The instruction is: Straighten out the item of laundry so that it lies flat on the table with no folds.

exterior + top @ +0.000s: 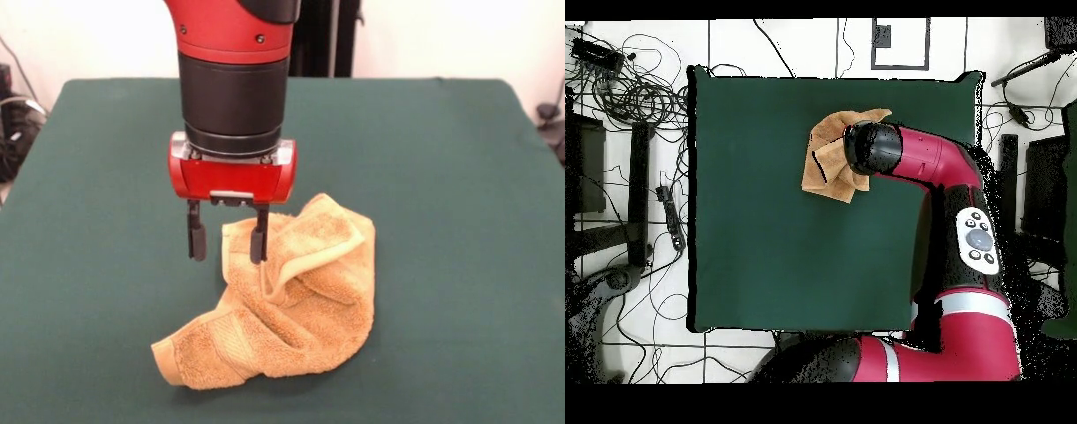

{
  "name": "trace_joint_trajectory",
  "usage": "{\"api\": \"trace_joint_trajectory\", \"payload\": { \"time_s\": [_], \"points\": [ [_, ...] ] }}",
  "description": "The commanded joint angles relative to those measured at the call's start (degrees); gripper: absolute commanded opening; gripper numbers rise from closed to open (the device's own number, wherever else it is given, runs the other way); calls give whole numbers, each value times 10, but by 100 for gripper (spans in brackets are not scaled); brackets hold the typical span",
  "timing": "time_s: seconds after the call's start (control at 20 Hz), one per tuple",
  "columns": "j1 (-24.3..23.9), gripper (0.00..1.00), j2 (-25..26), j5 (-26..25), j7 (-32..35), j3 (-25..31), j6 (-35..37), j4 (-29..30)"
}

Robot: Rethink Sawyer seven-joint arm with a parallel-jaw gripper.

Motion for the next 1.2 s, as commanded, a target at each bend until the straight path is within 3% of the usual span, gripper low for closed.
{"api": "trace_joint_trajectory", "payload": {
  "time_s": [0.05, 1.2],
  "points": [
    [11, 100, 24, 18, 76, 57, -19, 71],
    [-2, 100, 8, 18, 64, 54, 1, 85]
  ]
}}
